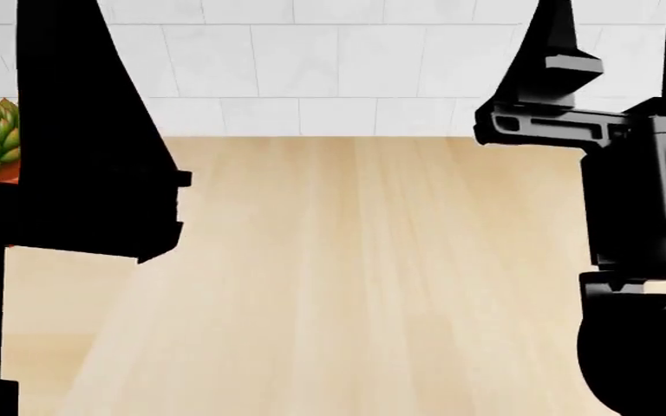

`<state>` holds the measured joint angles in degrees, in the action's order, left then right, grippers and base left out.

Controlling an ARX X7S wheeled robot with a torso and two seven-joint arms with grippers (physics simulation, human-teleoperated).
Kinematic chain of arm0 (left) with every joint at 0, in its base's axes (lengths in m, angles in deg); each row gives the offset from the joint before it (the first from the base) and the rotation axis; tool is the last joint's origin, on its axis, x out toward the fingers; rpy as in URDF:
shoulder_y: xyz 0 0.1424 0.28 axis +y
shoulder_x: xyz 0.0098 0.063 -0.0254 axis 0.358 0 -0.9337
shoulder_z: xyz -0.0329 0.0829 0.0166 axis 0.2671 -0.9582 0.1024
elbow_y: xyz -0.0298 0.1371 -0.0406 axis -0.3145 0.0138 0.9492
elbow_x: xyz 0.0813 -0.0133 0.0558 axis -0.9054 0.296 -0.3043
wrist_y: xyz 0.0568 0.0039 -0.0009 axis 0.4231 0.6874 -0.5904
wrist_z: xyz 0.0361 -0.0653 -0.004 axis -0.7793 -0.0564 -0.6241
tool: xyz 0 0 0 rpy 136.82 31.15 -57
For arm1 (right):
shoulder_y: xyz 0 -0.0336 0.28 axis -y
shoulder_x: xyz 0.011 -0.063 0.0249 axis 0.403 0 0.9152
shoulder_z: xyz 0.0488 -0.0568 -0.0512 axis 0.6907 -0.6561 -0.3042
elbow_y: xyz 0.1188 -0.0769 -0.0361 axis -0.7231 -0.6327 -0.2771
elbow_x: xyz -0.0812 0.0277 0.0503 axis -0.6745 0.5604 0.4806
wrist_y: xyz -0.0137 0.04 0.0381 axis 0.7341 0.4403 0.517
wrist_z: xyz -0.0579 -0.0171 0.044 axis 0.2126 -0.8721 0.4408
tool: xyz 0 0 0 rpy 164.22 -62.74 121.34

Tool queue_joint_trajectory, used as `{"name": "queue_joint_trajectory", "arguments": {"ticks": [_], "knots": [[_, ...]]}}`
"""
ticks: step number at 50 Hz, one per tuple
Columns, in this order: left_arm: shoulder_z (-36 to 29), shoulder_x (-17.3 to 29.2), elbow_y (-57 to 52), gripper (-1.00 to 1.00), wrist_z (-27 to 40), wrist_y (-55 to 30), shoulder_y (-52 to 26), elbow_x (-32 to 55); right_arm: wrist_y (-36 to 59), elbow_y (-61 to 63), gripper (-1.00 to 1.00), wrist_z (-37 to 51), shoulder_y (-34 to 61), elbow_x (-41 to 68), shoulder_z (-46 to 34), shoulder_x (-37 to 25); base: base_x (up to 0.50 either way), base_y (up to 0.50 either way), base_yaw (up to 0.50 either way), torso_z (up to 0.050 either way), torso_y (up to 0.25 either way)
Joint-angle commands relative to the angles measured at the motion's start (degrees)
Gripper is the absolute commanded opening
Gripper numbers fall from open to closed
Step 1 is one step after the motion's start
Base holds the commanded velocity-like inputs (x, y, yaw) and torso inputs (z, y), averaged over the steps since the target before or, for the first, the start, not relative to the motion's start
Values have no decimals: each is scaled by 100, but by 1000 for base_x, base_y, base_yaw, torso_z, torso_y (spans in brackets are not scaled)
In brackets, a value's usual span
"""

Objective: Pick the grape, cherry from the counter and place them in the cabinet. Then close the cabinet.

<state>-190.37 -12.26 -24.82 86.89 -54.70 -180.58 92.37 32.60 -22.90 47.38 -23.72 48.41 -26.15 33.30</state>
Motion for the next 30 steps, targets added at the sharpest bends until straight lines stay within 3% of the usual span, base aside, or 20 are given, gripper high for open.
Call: {"name": "queue_joint_trajectory", "arguments": {"ticks": [1, 11, 20, 30], "knots": [[-22, 680, 245, 100, -526, 427, 24, 54, -139, -35, 100, 501, -577, 165, -141, -197, 0, 0, 0, 0, 0], [-22, 1746, 761, 100, -1448, 1046, 28, 486, -242, -126, 100, 560, -574, 209, -161, -184, 0, 0, 0, 0, 0], [448, 2831, 619, 100, -2367, 350, -613, 1559, -228, -130, 100, 630, -546, 320, -125, -213, 0, 0, 0, 0, 0], [916, 2888, 1233, 100, -2741, -673, -980, 1943, -154, -39, 100, 702, -572, 519, 3, -286, 0, 0, 0, 0, 0]]}}
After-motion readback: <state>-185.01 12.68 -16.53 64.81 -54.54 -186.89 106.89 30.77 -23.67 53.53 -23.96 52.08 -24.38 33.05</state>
